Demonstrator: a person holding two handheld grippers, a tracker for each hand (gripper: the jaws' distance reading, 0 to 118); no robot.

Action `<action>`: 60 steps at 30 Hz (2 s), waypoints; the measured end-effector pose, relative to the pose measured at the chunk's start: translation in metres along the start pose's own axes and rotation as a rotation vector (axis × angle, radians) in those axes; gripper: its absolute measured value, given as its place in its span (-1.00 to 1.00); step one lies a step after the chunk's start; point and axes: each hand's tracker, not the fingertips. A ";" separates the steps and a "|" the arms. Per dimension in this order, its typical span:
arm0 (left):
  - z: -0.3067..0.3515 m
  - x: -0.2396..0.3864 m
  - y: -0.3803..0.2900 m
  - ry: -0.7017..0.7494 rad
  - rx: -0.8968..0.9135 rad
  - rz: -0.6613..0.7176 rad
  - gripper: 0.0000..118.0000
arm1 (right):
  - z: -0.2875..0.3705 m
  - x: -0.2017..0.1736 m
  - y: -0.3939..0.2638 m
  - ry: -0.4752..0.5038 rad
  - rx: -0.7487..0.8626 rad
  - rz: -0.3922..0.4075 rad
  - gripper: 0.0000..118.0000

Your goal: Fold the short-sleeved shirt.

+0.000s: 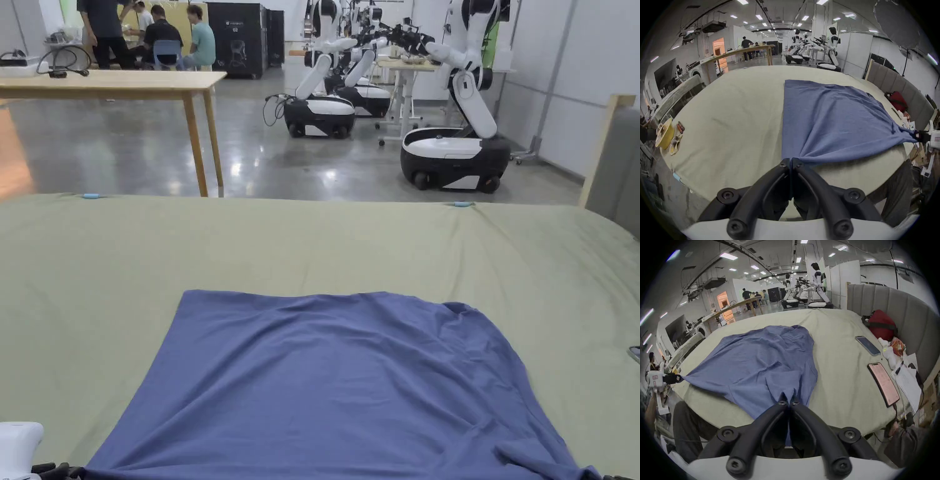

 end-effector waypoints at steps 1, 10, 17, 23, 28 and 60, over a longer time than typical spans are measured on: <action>-0.002 0.001 -0.002 -0.001 -0.007 -0.010 -1.00 | -0.001 0.001 -0.001 -0.002 0.000 -0.003 -1.00; -0.024 -0.004 -0.011 -0.011 -0.033 0.009 0.46 | -0.017 0.002 -0.008 -0.011 0.031 -0.069 0.86; -0.005 -0.011 -0.008 0.027 0.048 0.064 0.81 | -0.015 0.009 -0.009 -0.063 0.072 -0.122 1.00; 0.015 -0.008 -0.006 0.033 0.110 0.145 -1.00 | -0.001 0.007 -0.008 -0.123 0.131 -0.106 -1.00; 0.010 -0.010 -0.008 0.005 0.053 0.124 -1.00 | -0.004 0.003 -0.014 -0.106 0.113 -0.102 -1.00; -0.043 0.020 0.000 -0.049 -0.133 0.021 -0.98 | -0.056 0.017 -0.023 -0.025 -0.162 -0.024 -0.36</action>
